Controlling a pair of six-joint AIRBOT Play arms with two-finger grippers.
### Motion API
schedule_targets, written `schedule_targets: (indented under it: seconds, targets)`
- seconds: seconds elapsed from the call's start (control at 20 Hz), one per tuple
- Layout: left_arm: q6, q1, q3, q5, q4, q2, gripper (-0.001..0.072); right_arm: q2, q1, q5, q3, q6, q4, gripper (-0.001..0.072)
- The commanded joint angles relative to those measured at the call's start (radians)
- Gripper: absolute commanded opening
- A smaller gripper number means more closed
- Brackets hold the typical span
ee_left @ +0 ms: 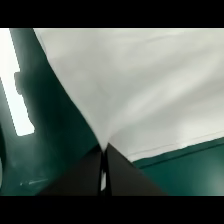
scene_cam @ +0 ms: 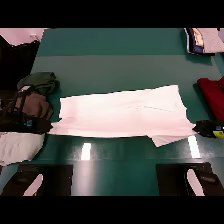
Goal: Fold the shirts.
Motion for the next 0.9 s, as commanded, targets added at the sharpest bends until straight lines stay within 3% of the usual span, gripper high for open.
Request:
schedule_targets:
  seconds: [0.0, 0.3, 0.6, 0.85]
  targets:
    - [-0.008, 0.001, 0.001, 0.165, 0.021, 0.008, 0.0027, -0.087, -0.001, -0.115, 0.004, 0.002, 0.052, 0.0018]
    - [-0.082, 0.001, 0.001, 0.359, 0.059, -0.108, 0.0027, -0.407, 0.000, -0.276, 0.211, -0.064, 0.164, 0.0018]
    - [-0.156, 0.001, 0.005, 0.552, 0.061, -0.251, 0.0027, -0.710, 0.002, -0.302, 0.462, -0.081, 0.173, 0.0018]
    - [-0.159, 0.001, 0.005, 0.646, 0.059, -0.362, 0.0027, -0.908, 0.019, -0.302, 0.620, -0.098, 0.172, 0.0019]
